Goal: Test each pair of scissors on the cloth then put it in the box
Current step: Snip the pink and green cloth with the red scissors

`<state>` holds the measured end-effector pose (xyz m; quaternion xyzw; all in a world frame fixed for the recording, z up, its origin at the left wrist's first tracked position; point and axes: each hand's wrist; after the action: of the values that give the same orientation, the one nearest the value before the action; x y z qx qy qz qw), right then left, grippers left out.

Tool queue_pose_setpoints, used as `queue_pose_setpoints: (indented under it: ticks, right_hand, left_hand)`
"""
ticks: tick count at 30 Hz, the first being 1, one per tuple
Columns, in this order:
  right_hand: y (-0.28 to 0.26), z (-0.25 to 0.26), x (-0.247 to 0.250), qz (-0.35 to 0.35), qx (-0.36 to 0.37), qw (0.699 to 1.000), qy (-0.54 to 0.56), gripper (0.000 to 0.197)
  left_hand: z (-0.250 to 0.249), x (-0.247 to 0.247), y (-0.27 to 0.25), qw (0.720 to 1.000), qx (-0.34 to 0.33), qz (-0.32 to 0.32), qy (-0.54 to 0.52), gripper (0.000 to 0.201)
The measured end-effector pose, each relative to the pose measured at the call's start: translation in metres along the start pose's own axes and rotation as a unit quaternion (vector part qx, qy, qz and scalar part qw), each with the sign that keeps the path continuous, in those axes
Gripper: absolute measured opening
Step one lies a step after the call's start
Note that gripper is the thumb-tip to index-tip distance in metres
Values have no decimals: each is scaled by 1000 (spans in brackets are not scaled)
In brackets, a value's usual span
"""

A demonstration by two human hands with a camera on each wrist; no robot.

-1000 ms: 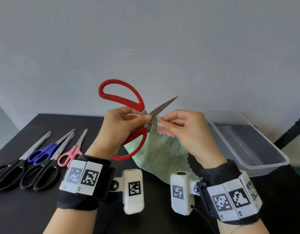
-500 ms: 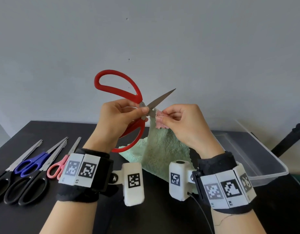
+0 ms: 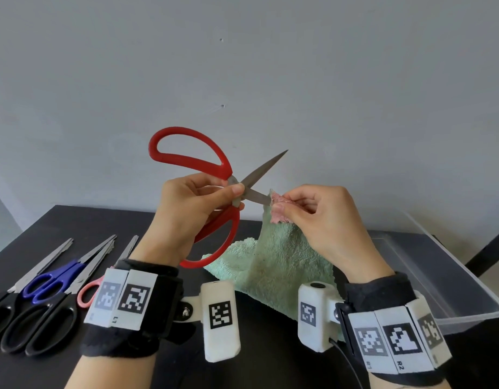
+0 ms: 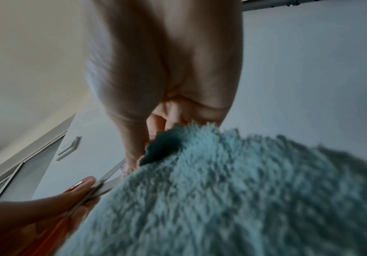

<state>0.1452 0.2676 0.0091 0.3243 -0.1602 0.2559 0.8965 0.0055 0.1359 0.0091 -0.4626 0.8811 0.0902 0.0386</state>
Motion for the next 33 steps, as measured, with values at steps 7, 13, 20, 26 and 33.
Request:
queue_pose_setpoints:
  ticks: [7, 13, 20, 26, 33]
  right_hand:
    - [-1, -3, 4, -14, 40, 999, -6, 7]
    - [-1, -2, 4, -52, 66, 996, 12, 14]
    - [-2, -3, -4, -108, 81, 991, 16, 20]
    - [-3, -2, -14, -148, 76, 986, -25, 21]
    - [-4, -2, -17, -183, 54, 982, -8, 17]
  left_hand:
    - [-1, 4, -1, 1000, 10, 5, -21, 32]
    - [-3, 2, -2, 998, 31, 12, -52, 23]
    - [-6, -1, -4, 997, 31, 4, -68, 36]
    - [-6, -1, -4, 997, 38, 3, -72, 41]
    - [-7, 0, -4, 998, 22, -9, -52, 40]
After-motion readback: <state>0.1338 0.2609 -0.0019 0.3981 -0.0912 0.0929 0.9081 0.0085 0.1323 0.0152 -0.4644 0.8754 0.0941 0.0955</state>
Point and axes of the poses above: each hand's wrist, its own y-axis towards the middle knuckle, its own x-axis out of the back of the hand, z = x × y, and after that the axes turned 9 degrees about -z, right-handed
